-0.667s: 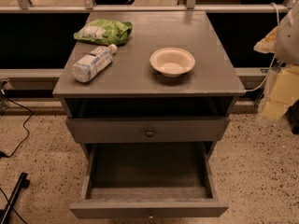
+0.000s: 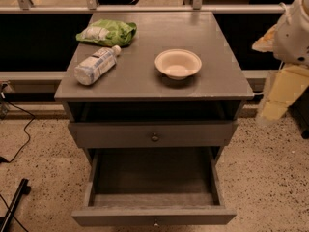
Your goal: Place blue plastic bottle into middle drawer
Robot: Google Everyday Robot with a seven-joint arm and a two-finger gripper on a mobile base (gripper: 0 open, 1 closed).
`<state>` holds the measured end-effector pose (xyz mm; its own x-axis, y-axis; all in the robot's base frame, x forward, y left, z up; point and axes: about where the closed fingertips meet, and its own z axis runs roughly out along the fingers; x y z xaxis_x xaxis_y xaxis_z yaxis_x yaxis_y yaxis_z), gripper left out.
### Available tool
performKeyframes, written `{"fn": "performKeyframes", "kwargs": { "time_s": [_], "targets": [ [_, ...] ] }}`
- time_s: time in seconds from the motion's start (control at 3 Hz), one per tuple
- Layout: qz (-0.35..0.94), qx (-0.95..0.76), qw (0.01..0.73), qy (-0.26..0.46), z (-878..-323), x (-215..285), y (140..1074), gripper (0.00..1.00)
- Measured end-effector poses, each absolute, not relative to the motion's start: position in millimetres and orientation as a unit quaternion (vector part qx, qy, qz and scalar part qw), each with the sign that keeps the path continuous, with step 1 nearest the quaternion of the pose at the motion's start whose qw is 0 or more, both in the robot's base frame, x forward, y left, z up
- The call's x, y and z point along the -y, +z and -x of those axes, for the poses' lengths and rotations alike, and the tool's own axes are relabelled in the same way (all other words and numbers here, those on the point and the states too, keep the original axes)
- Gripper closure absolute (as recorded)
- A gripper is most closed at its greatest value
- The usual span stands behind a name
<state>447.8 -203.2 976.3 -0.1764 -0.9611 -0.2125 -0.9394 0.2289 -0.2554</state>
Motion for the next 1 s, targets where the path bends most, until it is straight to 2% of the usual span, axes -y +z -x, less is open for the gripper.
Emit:
{"fn": "performKeyframes", "kwargs": {
  "time_s": [0.67,1.0],
  "targets": [
    [0.748,-0.625,0.216,-0.059,-507,92,946,0.00],
    [0.766,-0.589,0.245,-0.078,-521,73,950,0.00]
  ]
}}
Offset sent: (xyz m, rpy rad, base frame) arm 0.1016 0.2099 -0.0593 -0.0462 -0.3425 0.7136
